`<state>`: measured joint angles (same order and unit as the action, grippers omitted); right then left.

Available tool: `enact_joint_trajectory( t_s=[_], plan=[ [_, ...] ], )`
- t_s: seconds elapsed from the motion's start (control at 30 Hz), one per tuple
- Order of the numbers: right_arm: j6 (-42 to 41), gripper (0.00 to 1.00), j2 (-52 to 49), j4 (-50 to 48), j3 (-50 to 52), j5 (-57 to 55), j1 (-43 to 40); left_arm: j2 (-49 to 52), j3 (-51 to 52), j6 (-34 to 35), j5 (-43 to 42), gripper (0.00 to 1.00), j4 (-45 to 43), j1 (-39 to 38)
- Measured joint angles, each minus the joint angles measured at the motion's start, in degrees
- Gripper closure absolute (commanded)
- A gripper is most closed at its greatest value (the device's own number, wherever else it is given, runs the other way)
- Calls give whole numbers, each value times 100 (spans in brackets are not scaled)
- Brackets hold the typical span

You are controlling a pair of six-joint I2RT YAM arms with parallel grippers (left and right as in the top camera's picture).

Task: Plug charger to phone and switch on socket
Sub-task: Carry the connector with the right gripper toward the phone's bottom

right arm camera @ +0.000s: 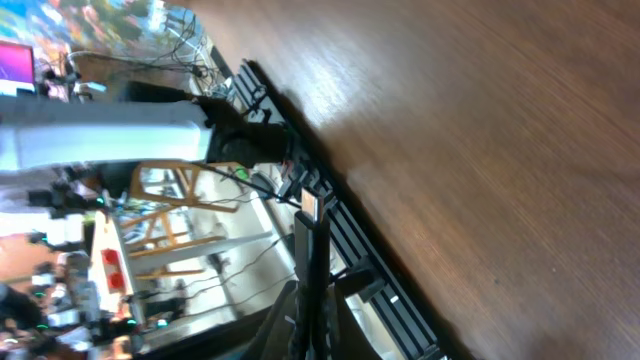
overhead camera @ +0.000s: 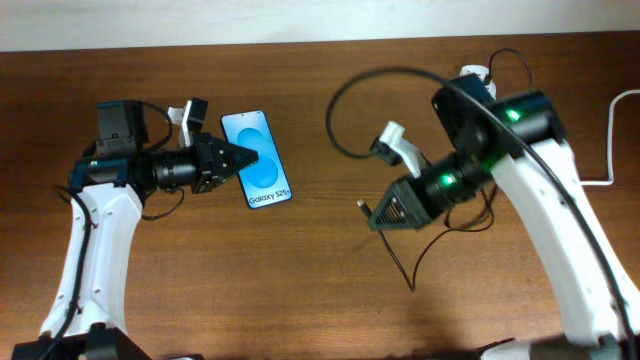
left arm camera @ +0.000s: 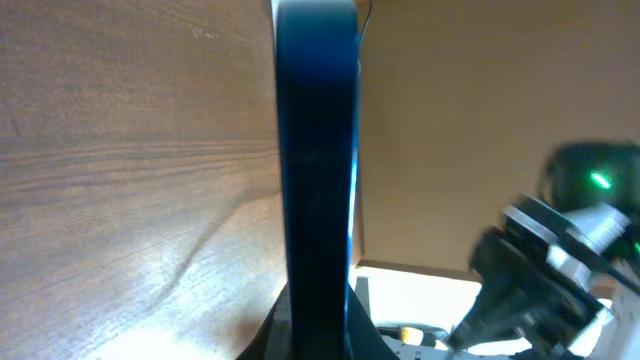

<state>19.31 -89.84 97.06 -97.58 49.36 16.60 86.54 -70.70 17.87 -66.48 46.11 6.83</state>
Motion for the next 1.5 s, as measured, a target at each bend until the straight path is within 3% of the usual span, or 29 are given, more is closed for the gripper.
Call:
enact_joint_trajectory(
  t_s=[0.33, 0.57, 0.8, 1.1, 1.27, 1.5],
  plan=[
    [-291, 95, 1139, -7, 0, 13, 649, 0, 0, 35, -2, 100, 37, -7],
    [-546, 95, 1207, -87, 87, 28, 1198, 0, 0, 35, 0, 100, 9, -256],
    [-1062, 95, 1207, -649, 822, 26, 1303, 68, 0, 44, -24, 100, -326, -599],
    [-1377, 95, 1200, -1152, 1425, 26, 1303, 960, 0, 61, -463, 100, -879, -608],
    [-1606, 95, 1202, -1858, 1698, 31, 1305, 1252, 0, 63, -754, 100, -929, -608],
    [-2669, 96, 1189, -3569, 2553, 28, 1696, 1259, 0, 83, -1001, 100, -1128, -608]
  ],
)
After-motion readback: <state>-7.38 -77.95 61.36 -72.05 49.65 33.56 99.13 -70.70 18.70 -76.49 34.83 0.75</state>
